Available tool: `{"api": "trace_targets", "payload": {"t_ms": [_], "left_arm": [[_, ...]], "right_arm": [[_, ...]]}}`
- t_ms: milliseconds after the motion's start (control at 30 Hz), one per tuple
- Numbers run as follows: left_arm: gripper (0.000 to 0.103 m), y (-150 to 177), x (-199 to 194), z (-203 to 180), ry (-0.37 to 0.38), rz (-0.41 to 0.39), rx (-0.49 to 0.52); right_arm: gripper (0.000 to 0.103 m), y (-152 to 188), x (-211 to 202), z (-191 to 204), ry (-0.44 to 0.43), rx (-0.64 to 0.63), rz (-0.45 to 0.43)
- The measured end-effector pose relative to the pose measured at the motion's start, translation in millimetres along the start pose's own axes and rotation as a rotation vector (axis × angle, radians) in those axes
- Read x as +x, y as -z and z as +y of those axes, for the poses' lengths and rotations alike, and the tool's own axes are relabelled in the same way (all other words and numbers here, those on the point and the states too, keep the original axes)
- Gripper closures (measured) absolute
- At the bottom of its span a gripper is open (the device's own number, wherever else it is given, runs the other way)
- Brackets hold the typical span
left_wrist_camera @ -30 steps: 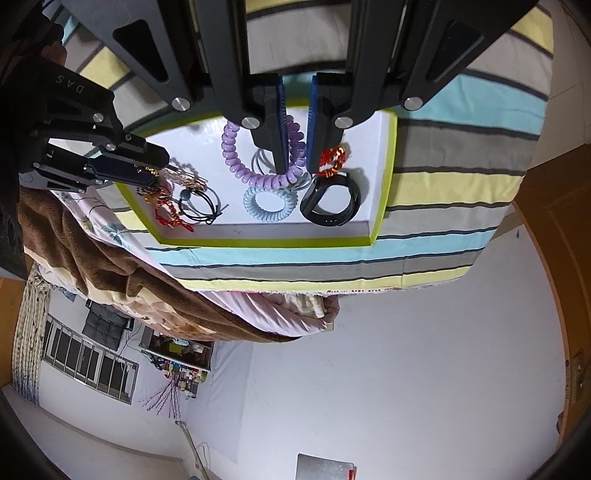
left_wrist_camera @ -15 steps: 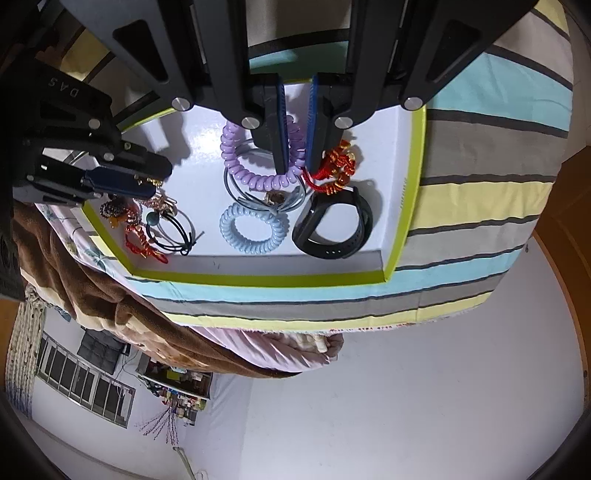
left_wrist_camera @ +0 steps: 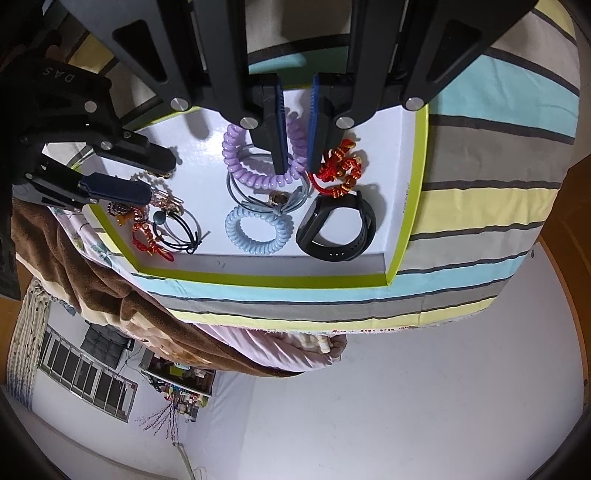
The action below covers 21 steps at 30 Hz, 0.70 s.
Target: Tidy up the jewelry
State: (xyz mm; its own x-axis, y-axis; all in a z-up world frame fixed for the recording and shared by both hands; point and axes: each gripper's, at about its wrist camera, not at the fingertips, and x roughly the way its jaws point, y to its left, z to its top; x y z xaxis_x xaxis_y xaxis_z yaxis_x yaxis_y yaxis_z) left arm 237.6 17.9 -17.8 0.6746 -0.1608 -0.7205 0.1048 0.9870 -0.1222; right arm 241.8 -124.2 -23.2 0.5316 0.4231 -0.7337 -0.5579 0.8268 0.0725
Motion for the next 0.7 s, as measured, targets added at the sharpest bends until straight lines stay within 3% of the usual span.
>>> {"api": "trace_targets", "payload": {"t_ms": [100,400,700], "left_arm": [[0.081,1.9,-9.1,-0.3,-0.005,-0.018,-0.002],[0.081,18.4,-61.0,-8.4,-0.040,-0.105,0.001],[0.081,51.2,-111.7,-20.2,-0.055,-0.160,-0.011]], "right_arm": [[0.061,1.0,-11.1,1.7,0.006,0.006,-0.019],[0.061,15.9,-66.3,7.5,0.050,0.052,-0.102],[0.061,53.7,-120.5,31.8,0.076,0.075,-0.154]]}}
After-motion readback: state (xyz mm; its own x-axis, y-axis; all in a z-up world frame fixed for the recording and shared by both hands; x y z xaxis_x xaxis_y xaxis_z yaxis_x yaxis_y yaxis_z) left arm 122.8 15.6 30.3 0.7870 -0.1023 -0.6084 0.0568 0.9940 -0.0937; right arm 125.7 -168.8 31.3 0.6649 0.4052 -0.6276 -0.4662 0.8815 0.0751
